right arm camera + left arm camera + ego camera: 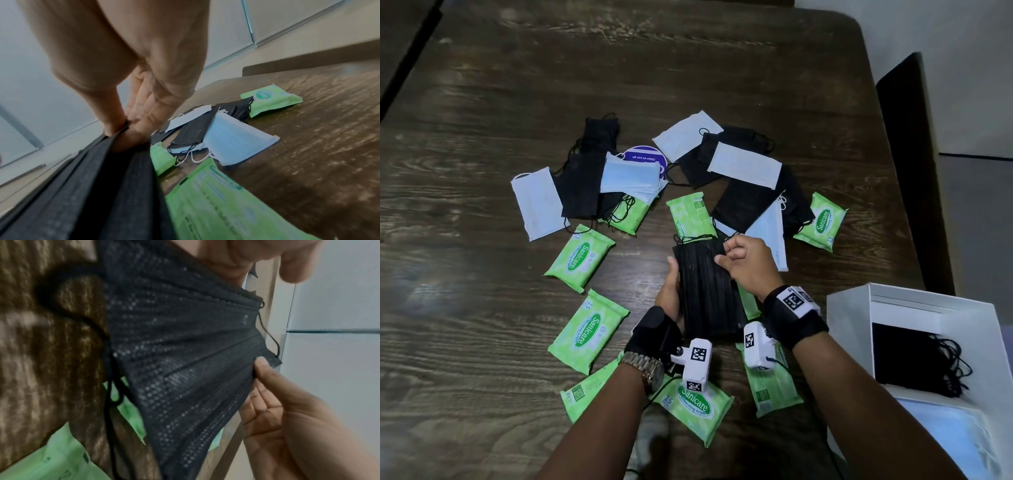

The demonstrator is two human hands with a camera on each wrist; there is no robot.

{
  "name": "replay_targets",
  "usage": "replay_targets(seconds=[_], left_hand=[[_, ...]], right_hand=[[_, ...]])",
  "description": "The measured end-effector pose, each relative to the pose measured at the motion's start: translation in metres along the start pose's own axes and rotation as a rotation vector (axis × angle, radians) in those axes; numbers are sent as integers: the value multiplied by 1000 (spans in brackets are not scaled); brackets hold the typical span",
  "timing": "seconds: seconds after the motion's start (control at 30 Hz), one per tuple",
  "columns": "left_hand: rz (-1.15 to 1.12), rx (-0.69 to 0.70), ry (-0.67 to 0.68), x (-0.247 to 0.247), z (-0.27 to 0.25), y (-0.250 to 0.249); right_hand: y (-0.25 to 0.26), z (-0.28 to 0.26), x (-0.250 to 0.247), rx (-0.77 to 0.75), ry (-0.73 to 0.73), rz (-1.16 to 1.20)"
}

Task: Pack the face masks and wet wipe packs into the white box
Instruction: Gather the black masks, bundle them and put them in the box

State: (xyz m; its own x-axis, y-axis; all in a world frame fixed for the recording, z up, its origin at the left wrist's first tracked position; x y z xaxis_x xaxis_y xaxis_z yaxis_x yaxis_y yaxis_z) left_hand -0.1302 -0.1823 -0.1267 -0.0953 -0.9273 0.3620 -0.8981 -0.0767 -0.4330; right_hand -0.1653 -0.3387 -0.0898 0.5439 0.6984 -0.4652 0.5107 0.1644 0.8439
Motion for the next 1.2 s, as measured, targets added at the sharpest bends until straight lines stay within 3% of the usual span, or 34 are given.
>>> replay_targets(seconds=[0.1,0.2,0.33,0.43,0.63,0.83,0.97,1.13,1.2], left_hand=[[202,124,-51,-3,4,0],[263,246,-166,-9,8,-1],[205,250,-177,-13,17,-2],[204,273,-183,-17,24,-3],[214,299,-197,-27,28,-8],[203,306,-224,-37,29,-8],[196,287,-224,-42,27,-7],[182,262,-254,-44,30,-9],[160,245,-250,-38,27,-13]], right_hand=[[0,0,2,-28,-64,-37],[0,7,-2,13,-128,-25],[-33,62,-11,267,-288,-25],[-41,97,-14,375,-307,-159],[-42,126,-21,581,-365,-108],[-42,139,-11,569,-369,-83],[-27,137,-7,478,-340,-77],[-26,123,-4,452,-317,372],[-10,100,-7,428,-241,557]])
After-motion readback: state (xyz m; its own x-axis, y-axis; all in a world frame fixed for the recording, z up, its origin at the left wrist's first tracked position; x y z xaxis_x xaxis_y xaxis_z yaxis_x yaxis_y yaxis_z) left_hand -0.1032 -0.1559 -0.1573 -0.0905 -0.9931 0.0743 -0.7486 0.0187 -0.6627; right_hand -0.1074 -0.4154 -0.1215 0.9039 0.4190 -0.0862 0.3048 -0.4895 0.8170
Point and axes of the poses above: each hand's wrist, its own z-axis towards the middle knuckle, its own x-axis out of the palm, y = z × x, the point moved 4 cm from there along z, towards the middle knuckle, and after that the axes turned 10 degrees about -y, right-handed, at the moved point
